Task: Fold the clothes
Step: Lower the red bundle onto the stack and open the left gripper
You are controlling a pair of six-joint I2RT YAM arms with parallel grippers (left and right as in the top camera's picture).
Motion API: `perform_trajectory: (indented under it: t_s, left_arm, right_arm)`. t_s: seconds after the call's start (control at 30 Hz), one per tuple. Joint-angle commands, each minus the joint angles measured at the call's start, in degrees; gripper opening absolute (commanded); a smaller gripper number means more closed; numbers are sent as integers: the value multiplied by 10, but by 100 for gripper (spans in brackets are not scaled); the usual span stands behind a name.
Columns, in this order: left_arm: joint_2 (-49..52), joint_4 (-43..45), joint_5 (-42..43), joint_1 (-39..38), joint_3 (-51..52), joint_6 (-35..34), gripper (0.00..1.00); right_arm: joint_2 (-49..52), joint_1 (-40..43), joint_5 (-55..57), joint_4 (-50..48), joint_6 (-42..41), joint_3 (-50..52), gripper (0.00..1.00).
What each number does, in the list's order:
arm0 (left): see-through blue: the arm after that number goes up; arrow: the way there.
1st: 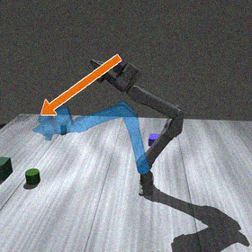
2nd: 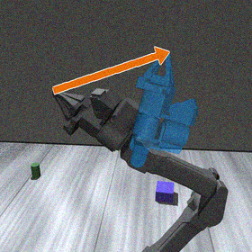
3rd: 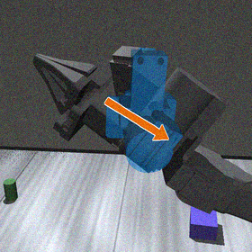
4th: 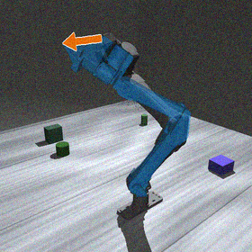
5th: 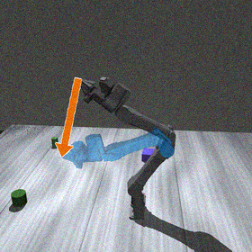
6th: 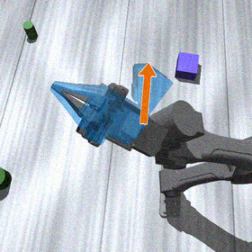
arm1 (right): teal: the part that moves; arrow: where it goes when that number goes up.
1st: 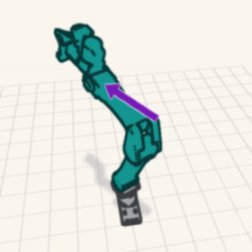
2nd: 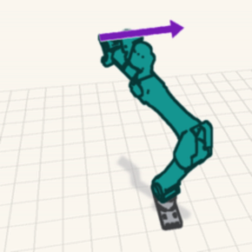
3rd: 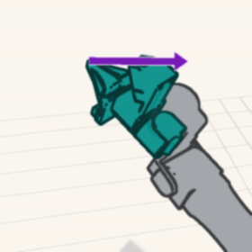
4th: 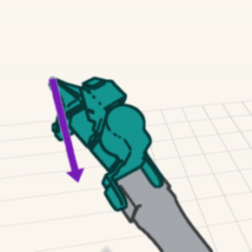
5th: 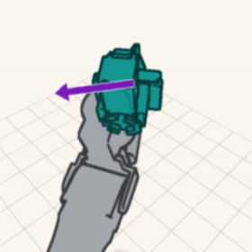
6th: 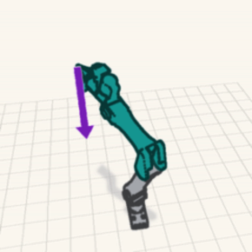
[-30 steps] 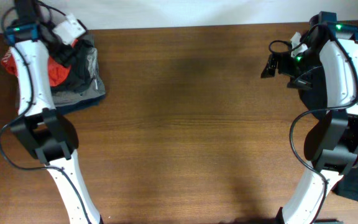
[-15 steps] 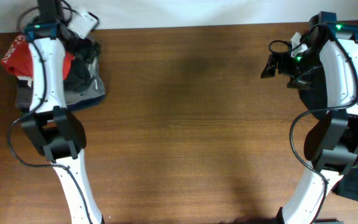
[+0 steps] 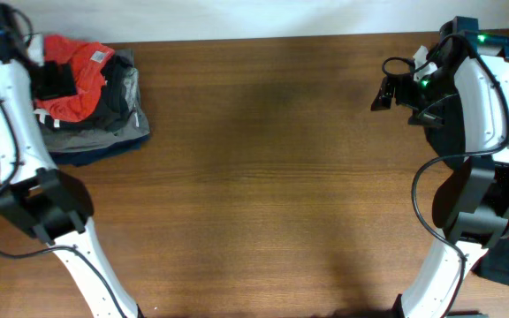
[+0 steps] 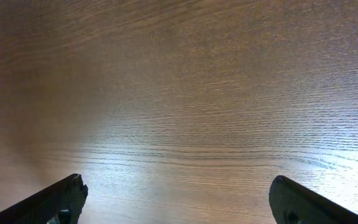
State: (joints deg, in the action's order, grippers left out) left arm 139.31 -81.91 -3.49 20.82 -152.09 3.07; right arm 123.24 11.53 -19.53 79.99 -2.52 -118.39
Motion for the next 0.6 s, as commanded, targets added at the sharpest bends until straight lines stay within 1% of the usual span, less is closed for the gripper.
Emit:
perform_trajectory:
  t_s: [0.0, 0.03, 0.13, 0.17, 0.23, 0.3, 0.33, 0.43, 0.47, 0.5, 0.53, 0.57]
  left_arm:
    - [-11, -3, 54, 35, 4, -93, 99]
    - [-10, 2, 61, 39, 10, -93, 99]
    - [-10, 52, 81, 42, 58, -100, 96]
    - [-10, 84, 106, 42, 85, -100, 95]
    - [-10, 129, 148, 42, 122, -102, 90]
    - [-10, 173, 178, 42, 165, -125, 89]
    - [-10, 189, 186, 42, 182, -133, 84]
    - [-10, 236, 215, 41, 228, -144, 76]
    - [-10, 245, 224, 40, 238, -144, 70]
    - [-10, 249, 229, 40, 244, -144, 60]
    - [-10, 249, 233, 40, 247, -144, 45]
    - [-10, 247, 233, 39, 247, -144, 37]
  right_arm:
    - [-13, -4, -1, -1, 6, -11, 99]
    - [-13, -4, -1, -2, 6, -11, 99]
    - [-13, -4, -1, -3, 6, -11, 99]
    - [-13, -4, -1, -3, 6, -11, 99]
    - [-13, -4, -1, -3, 6, -11, 99]
    - [-13, -4, -1, -2, 6, -11, 99]
    - [-13, -4, -1, -2, 6, -11, 99]
    - [-13, -4, -1, -2, 6, -11, 99]
    - [-13, -4, -1, -3, 6, -11, 98]
    - [-13, -4, -1, -3, 6, -11, 99]
    - [-13, -4, -1, -5, 6, -11, 99]
    - [-13, -4, -1, -7, 6, -11, 99]
